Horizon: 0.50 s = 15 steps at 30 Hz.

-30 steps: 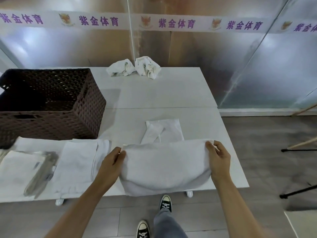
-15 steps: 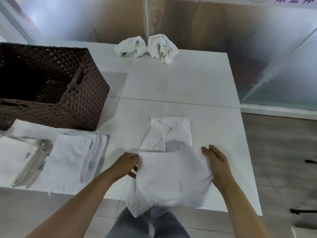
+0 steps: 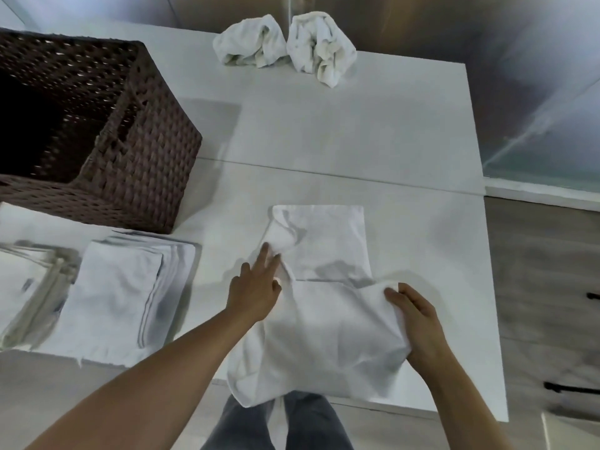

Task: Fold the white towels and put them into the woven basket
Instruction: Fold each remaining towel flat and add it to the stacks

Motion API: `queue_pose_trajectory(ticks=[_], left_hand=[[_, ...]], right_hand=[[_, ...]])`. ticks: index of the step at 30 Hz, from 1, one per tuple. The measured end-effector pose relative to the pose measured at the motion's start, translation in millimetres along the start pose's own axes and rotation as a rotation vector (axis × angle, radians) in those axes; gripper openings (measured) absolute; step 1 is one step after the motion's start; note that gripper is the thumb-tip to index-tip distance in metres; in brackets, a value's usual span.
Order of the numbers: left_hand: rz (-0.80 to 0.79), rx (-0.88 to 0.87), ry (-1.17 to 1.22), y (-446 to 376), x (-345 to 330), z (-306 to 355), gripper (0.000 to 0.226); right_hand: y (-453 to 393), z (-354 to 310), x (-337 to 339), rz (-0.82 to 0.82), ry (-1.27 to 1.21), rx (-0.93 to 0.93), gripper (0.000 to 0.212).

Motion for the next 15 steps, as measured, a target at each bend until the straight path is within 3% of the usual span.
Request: queue_pose_trajectory(ticks=[3,9,12,15], left_hand=[[0.043,0.181,-0.008,-6,5,-29,0.071],[0.059,0.301,-0.027,-11,29,-69,0.078],[0.068,-0.041,0.056,0,41,-45,0.079],[-0.109,-0.371,0.263,20,48,7,0.090]], right_hand=[[2,-2,4,0.012,-0.028,-0.006,0.030],[10,-4,-4,-0.004,-0.029,0.017,0.023],[15,-9,-16,-0.066,-0.019,0.030,0.031],[20,-17,-30,-0.145,0.028,0.048,0.029]])
Point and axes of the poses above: each hand's wrist, its own y-axis away from the middle knuckle, its own x-axis out of the back of the hand, z = x × y, the point moved 2 cm from there along -y, towards the middle knuckle, and after that the axes turned 7 degrees about -x, right-handed, at the moved point
